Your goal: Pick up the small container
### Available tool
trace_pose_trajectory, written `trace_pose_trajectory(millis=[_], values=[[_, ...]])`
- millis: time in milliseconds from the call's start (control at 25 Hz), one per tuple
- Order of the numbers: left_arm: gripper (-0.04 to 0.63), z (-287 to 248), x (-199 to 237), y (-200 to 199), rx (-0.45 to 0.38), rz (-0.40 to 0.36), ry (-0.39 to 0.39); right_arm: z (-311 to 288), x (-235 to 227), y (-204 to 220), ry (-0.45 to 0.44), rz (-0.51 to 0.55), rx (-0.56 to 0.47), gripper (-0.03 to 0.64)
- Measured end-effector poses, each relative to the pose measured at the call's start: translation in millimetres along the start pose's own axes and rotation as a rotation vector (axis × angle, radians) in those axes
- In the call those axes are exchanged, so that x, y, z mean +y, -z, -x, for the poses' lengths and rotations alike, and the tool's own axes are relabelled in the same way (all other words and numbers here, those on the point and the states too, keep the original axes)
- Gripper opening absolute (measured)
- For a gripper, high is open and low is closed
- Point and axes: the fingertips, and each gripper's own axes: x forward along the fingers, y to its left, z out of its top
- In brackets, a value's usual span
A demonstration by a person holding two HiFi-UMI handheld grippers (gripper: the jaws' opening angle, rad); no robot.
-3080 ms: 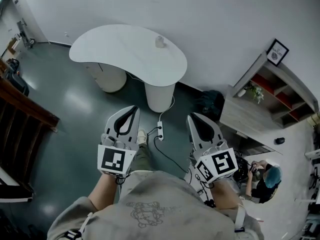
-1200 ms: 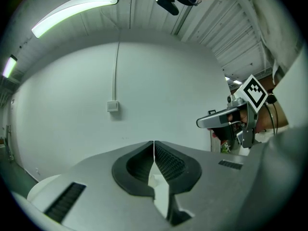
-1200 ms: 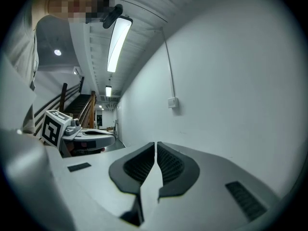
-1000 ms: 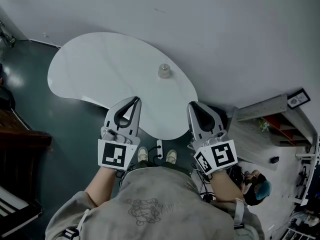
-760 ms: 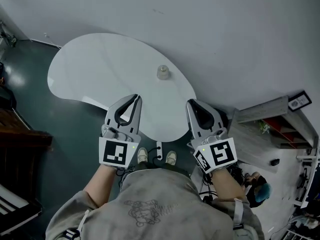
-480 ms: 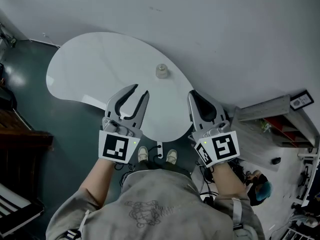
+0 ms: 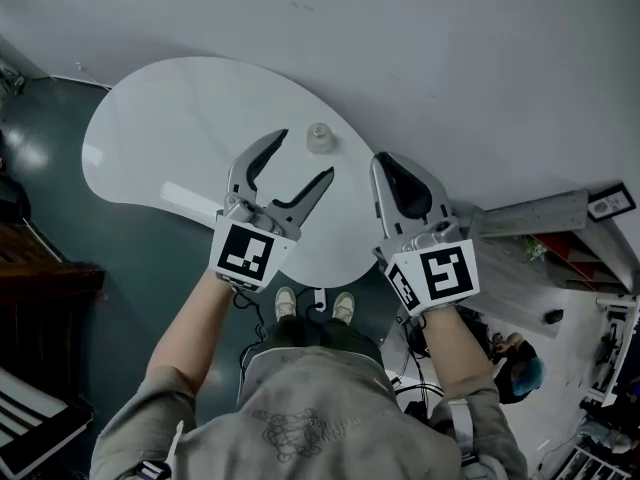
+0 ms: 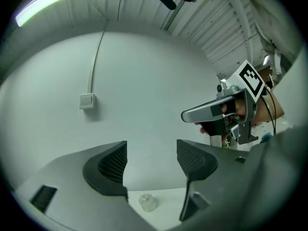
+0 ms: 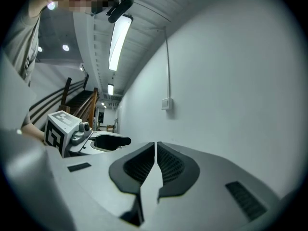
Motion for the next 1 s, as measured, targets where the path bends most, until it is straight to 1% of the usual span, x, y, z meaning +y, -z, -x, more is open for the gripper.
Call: trace_pose_trajectory(millis=[120,320,400,520,640,880,1000], values=[[0.313,-23,7,18,0.017,0.002,0.01,-15,-10,11,0.03,0.017,0.014,0.035],[0.331,-60,25,57,0.056,0.031,-0.021,-38,-27,29,0.043,-0.002,0.004,0.035],[0.336,-73,26,78,0.08,0.048,-0.005,-47,-32,42,0.051,-0.006,0.012,0.035],[0.341,-93,23,107,0.107,0.047,0.034,-55,-42,66,0.065,-0.028,0.03,0.035],[0.341,-114,22,135,0.131,0.051,0.052,-63,-51,88,0.075,-0.056,0.047,0.035],[0.342,-144,25,190,0.187,0.066,0.032,-74,-54,122,0.065,-0.055,0.067,0.035],[0.344,-156,29,220,0.219,0.083,0.011,-76,-59,142,0.076,-0.085,0.073,0.035]])
